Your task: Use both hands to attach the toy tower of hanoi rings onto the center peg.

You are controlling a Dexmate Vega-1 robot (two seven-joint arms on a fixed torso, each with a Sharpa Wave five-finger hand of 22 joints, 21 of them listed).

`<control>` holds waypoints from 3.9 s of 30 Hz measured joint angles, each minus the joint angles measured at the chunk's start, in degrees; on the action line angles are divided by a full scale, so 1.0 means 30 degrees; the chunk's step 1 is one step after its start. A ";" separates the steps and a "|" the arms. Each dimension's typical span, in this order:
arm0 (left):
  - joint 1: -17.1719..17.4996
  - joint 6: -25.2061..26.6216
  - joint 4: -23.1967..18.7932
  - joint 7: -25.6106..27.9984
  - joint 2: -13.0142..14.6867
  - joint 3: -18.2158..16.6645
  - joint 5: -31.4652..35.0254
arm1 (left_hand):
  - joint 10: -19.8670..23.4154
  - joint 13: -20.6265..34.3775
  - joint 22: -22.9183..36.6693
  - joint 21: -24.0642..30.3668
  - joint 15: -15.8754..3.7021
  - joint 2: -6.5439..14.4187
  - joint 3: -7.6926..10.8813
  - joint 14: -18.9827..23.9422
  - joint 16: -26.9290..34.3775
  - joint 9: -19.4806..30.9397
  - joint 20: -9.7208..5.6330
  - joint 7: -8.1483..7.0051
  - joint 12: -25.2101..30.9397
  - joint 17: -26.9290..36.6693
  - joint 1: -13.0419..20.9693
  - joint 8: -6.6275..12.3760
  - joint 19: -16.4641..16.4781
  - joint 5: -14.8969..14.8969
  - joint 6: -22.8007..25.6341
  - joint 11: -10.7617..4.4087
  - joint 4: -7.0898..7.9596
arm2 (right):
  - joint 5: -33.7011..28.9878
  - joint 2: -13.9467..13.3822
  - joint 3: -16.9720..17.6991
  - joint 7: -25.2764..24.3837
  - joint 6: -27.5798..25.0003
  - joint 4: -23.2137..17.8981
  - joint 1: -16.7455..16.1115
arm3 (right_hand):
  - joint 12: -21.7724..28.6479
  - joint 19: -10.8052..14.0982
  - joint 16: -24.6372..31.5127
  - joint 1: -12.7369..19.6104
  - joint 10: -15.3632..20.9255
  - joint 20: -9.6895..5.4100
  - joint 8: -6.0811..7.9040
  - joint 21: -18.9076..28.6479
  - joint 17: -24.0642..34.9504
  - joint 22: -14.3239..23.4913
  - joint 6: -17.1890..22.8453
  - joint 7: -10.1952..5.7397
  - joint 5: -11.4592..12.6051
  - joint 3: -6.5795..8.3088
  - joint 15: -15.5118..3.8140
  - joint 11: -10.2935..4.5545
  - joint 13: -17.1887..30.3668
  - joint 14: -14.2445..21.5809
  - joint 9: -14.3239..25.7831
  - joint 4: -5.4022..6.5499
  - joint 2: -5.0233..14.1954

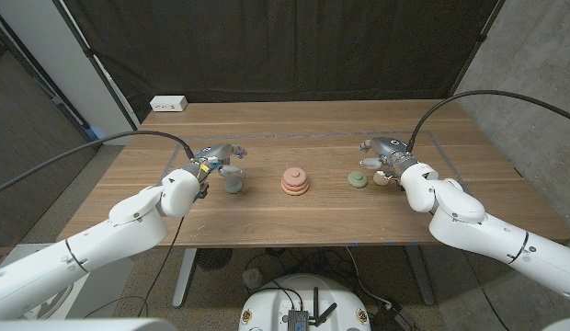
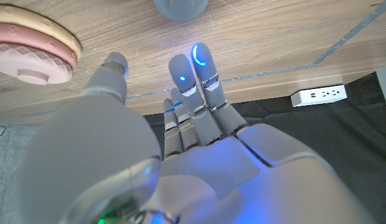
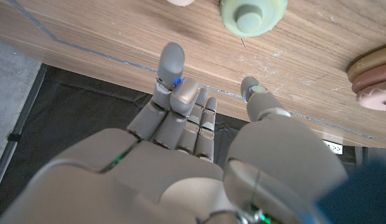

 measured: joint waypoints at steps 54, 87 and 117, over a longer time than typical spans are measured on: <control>0.0280 -0.0477 0.0205 0.1624 0.0118 -0.0382 -0.1017 | 0.0199 -0.0004 -0.0036 0.0000 0.0075 -0.0004 -0.0001 -0.0072 0.0210 0.0003 0.0000 -0.0106 -0.0001 -0.0087 -0.0153 0.0000 0.0000 0.0000 0.0236 -0.0080 0.0000 | -0.3654 0.0019 -0.2531 0.5606 -0.2978 -0.1316 0.1718 | -0.0287 -0.1102 -0.1419 -0.0630 -0.3174 0.0414 -0.0990 -0.0240 -0.0519 -0.0132 -0.3586 0.0508 -0.0243 -0.0118 0.0553 0.0923 -0.0887 -0.1372 -0.0216 0.0155 -0.0628; 0.0493 -0.0982 0.0581 0.2075 0.0087 -0.0778 -0.1615 | 0.0351 0.0087 -0.0039 -0.0142 0.0074 0.0072 -0.0001 -0.0071 0.0355 0.0004 0.0000 -0.0051 -0.0001 -0.0125 -0.0229 0.0000 -0.0001 0.0000 0.0458 -0.0060 0.0000 | -0.6393 0.1568 -0.3583 0.8991 -0.3528 0.0024 0.2694 | -0.0062 -0.1301 -0.1637 -0.0830 -0.3061 0.0478 -0.0666 -0.0240 -0.0477 -0.0192 -0.3445 0.0717 -0.0389 -0.0271 0.0619 0.1030 -0.1236 -0.1573 -0.0317 0.0155 -0.0830; 0.0244 -0.1120 0.0629 0.1976 0.0085 -0.0650 -0.1648 | 0.0549 0.0083 -0.0089 -0.0141 0.0177 0.0324 0.0053 -0.0175 0.0389 0.0004 0.0000 0.0017 -0.0001 -0.0179 -0.0482 0.0001 -0.0001 0.0000 0.0592 0.0005 0.0054 | -0.6906 0.2116 -0.3769 0.9407 -0.3530 0.0834 0.2543 | -0.0063 -0.1475 -0.1887 -0.0830 -0.3238 0.0515 -0.0554 -0.0240 -0.0618 -0.0217 -0.3444 0.0714 -0.0517 -0.0324 0.0723 0.1202 -0.1430 -0.1675 -0.0312 0.0100 -0.0829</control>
